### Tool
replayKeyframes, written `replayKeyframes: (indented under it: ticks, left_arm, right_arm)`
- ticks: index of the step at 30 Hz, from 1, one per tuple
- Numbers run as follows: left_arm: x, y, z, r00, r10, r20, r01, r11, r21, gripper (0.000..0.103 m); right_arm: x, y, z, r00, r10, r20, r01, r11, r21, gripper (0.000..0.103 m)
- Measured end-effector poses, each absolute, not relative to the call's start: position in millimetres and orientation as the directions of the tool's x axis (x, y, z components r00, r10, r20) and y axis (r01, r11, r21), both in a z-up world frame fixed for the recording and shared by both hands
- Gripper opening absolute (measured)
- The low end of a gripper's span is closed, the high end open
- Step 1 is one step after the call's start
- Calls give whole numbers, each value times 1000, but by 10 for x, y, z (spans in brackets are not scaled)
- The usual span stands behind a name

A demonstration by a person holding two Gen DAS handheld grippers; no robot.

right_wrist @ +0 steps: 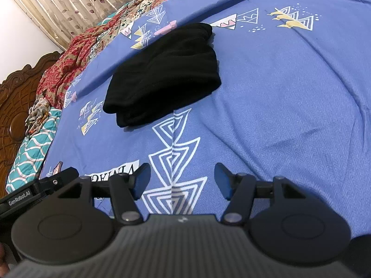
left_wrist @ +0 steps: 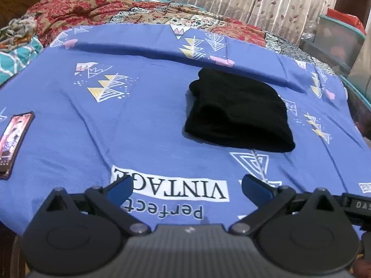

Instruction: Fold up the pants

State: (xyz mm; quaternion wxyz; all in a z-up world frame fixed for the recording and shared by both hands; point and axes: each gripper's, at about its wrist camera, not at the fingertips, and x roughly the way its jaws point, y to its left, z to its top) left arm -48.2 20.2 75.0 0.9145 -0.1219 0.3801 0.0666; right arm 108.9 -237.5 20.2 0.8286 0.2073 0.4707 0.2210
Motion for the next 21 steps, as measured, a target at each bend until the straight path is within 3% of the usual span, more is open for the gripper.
replayKeyframes:
  ticks: [21]
  left_arm:
    - [-464,199,752,701,50,-711,-217,965,-146,103]
  right_arm:
    - [1092,-2371,205,458,561,-690,-167,817,552,64]
